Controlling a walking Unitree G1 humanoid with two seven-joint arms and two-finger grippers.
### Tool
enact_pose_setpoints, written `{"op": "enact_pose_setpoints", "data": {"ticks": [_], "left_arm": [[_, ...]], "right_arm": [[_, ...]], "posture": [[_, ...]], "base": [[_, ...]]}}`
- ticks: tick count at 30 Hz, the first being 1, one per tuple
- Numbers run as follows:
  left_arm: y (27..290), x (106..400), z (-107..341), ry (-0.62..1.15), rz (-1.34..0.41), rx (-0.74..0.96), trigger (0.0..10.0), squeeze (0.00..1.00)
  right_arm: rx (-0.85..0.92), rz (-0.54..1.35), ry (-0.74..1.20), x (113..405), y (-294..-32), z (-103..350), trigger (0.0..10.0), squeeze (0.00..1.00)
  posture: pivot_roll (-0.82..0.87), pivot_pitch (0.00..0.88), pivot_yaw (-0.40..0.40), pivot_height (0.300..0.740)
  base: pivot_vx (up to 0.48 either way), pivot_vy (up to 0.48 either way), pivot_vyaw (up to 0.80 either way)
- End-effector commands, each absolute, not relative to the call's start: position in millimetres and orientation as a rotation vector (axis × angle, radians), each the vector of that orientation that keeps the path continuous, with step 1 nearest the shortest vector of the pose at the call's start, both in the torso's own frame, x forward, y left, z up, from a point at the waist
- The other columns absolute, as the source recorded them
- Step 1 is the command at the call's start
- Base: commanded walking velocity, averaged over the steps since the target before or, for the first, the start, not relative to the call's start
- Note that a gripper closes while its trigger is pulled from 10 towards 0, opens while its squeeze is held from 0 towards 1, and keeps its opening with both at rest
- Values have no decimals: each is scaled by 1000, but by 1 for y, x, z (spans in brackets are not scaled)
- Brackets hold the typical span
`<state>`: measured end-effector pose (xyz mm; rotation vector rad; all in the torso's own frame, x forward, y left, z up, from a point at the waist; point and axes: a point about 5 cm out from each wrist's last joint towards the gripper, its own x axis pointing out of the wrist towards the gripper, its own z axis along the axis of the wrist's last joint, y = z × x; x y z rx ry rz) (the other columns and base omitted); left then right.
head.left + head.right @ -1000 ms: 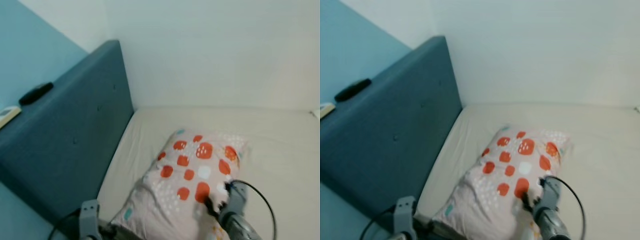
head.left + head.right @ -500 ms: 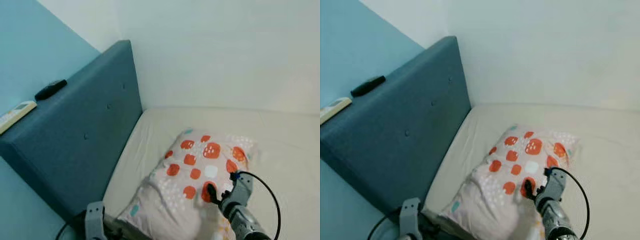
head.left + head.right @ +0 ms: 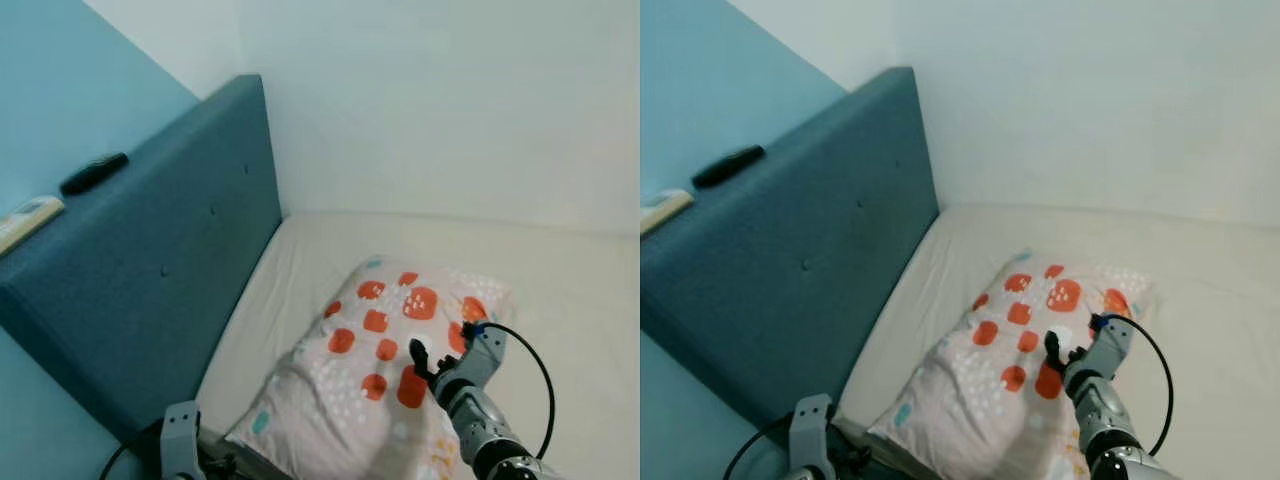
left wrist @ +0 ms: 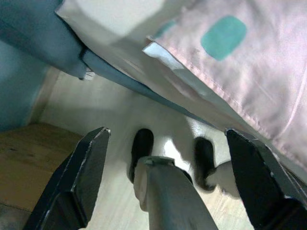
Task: Clean up the room
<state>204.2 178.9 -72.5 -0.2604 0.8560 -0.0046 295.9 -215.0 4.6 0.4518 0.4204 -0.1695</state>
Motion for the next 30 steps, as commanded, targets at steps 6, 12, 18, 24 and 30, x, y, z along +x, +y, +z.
{"op": "enact_pose_setpoints", "data": {"ticks": [6, 12, 18, 24, 30], "left_arm": [[182, 200, -75, 872, 25, -261, 10000, 0], [183, 200, -75, 873, 37, -268, 10000, 0], [187, 196, -77, 889, 53, -254, 10000, 0], [187, 195, -77, 894, 59, -254, 10000, 0], [186, 193, -79, 903, 58, -251, 10000, 0]], "right_arm": [[427, -66, 396, 303, -205, 11, 10000, 0], [414, -72, 418, 299, -208, 7, 10000, 0], [399, -72, 471, 291, -207, -2, 10000, 0], [357, -111, 522, 286, -211, -8, 10000, 0], [347, -117, 532, 284, -213, -9, 10000, 0]], "posture": [[-116, 0, 52, 739], [-123, 0, 49, 739], [-120, 0, 50, 739], [-122, 0, 51, 739], [-123, 0, 55, 739]], "base": [[0, 0, 132], [0, 0, 794], [0, 0, 794], [0, 0, 794], [0, 0, 793]]}}
